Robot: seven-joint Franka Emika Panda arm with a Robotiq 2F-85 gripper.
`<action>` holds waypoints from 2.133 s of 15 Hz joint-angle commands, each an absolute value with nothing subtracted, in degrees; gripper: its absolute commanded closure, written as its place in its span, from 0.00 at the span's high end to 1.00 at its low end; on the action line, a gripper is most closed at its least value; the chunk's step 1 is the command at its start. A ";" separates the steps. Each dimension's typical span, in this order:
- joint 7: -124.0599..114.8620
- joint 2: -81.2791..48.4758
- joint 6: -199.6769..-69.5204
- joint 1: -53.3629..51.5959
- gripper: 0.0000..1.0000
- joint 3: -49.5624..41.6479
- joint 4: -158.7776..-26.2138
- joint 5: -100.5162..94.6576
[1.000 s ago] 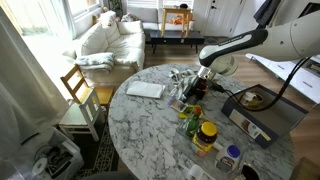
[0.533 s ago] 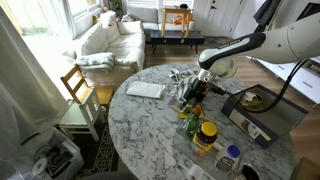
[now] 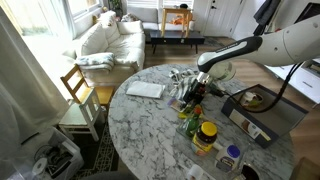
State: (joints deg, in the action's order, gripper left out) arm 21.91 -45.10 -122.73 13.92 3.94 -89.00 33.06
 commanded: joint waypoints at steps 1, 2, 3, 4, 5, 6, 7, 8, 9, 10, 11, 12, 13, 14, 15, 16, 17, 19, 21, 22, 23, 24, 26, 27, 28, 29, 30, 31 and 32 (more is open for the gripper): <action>21.99 -46.37 -125.00 14.57 0.52 4.84 -88.88 32.42; 21.99 -46.42 -125.26 14.61 0.43 4.85 -88.92 32.37; 21.80 -46.37 -125.40 14.63 0.35 4.77 -89.06 32.31; 21.73 -46.32 -125.55 14.71 0.26 4.75 -89.24 32.37; 21.72 -46.28 -125.71 14.75 0.19 4.74 -89.35 32.35; 21.72 -46.29 -125.84 14.81 0.12 4.78 -89.42 32.38; 21.68 -46.28 -126.01 14.89 0.04 4.81 -89.51 32.45; 21.77 -46.30 -126.09 14.98 0.01 4.88 -89.56 32.51; 21.80 -46.32 -126.07 15.08 0.00 4.93 -89.61 32.56; 22.05 -46.25 -125.92 15.34 0.00 5.15 -89.71 32.86; 22.08 -46.15 -125.78 15.48 0.00 5.25 -89.78 33.01; 22.53 -45.86 -125.48 15.96 0.00 5.72 -89.94 33.63; 22.83 -45.59 -125.25 16.35 0.00 6.09 -90.07 34.11; 22.99 -45.20 -124.71 16.74 0.00 6.46 -90.18 34.44; 23.81 -44.88 -124.32 17.43 0.00 7.21 -90.22 35.23; 24.52 -44.37 -123.70 18.05 0.00 7.93 -90.25 35.98; 25.10 -43.97 -123.29 18.50 0.00 8.42 -90.30 36.67; 26.84 -42.86 -122.08 19.74 0.00 9.62 -90.44 39.15; 26.84 -42.28 -120.02 20.21 0.00 9.56 -90.12 41.48; 26.98 -42.16 -118.84 20.40 0.00 9.45 -89.90 42.76; 26.71 -42.16 -117.26 20.43 0.00 9.15 -89.47 43.83; 26.17 -42.09 -116.00 20.09 0.00 8.48 -89.26 44.22; 24.85 -42.25 -113.76 19.24 0.00 7.11 -88.69 44.20; 24.34 -42.40 -112.85 18.71 0.01 6.40 -88.45 43.43; 23.51 -42.71 -112.08 18.15 0.26 5.68 -88.35 42.66; 23.17 -43.14 -111.14 17.84 0.26 5.28 -88.23 42.35; 22.73 -43.64 -110.55 17.30 0.31 4.84 -88.09 42.00; 22.50 -43.98 -110.32 16.80 0.38 4.53 -87.95 41.83; 22.36 -44.55 -110.38 16.31 0.47 4.35 -87.70 41.66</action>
State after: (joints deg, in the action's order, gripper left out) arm 24.04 -43.04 -111.81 18.23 5.92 -88.56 42.84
